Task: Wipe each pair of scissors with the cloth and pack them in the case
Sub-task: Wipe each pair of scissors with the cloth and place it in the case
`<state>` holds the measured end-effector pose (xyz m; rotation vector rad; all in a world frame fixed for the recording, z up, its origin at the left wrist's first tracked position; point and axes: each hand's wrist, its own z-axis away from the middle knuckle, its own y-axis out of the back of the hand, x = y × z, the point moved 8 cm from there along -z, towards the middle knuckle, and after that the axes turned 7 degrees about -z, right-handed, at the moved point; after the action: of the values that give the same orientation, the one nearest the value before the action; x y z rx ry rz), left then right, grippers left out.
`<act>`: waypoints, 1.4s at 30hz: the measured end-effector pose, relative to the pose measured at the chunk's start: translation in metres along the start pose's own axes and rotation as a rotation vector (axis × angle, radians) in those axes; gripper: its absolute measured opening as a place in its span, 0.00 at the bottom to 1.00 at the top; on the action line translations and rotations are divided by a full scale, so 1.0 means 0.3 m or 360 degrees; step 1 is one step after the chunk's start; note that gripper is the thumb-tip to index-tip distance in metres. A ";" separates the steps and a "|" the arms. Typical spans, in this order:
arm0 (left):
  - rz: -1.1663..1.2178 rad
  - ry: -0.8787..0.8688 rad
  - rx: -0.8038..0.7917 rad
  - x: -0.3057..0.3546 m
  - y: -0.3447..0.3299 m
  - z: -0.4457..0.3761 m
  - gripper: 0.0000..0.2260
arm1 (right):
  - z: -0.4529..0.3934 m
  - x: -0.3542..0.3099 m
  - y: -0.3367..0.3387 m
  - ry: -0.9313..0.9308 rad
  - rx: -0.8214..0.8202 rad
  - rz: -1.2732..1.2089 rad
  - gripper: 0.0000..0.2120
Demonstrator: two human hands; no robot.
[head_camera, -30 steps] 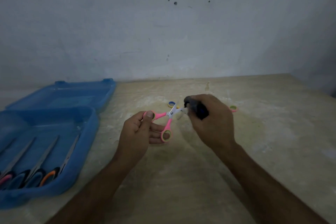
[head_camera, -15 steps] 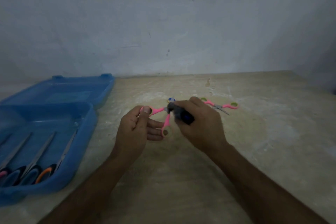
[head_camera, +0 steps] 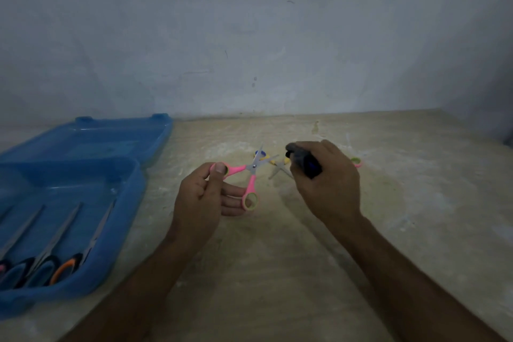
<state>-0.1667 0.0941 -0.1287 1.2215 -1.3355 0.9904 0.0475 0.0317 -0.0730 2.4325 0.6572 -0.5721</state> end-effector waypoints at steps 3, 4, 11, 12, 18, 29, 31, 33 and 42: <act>-0.0041 -0.0019 -0.0019 0.001 -0.015 0.010 0.12 | 0.036 -0.088 -0.060 0.0185 -0.0179 -0.0055 0.16; -0.0037 -0.0030 -0.0024 0.001 -0.016 0.013 0.12 | 0.052 -0.110 -0.090 0.0229 -0.0277 -0.0086 0.16; -0.0063 0.0008 0.0003 -0.012 -0.014 0.013 0.12 | 0.048 -0.050 -0.111 0.0143 -0.0474 -0.0070 0.14; -0.0060 0.0013 0.0002 -0.015 -0.015 0.010 0.12 | 0.029 -0.017 -0.083 0.0046 -0.0353 -0.0024 0.13; -0.0102 -0.0050 -0.0021 0.010 -0.021 0.025 0.13 | 0.049 -0.077 -0.082 0.0116 -0.0356 -0.0109 0.15; -0.0151 -0.0069 -0.0053 0.016 -0.038 0.032 0.13 | 0.068 -0.095 -0.106 0.0173 -0.0533 -0.0142 0.15; -0.0156 -0.0107 -0.0080 0.023 -0.040 0.030 0.13 | 0.065 -0.078 -0.125 0.0143 -0.0513 -0.0029 0.14; -0.0203 -0.0116 -0.0084 0.021 -0.026 0.018 0.12 | 0.031 -0.019 -0.092 0.0033 -0.0341 0.0058 0.13; -0.0241 -0.0065 -0.0147 0.008 -0.028 0.011 0.13 | 0.059 -0.059 -0.122 0.0089 -0.0480 -0.0111 0.11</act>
<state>-0.1587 0.0893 -0.1273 1.2584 -1.2857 0.7921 0.0087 0.0421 -0.0916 2.1566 0.7929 -0.4007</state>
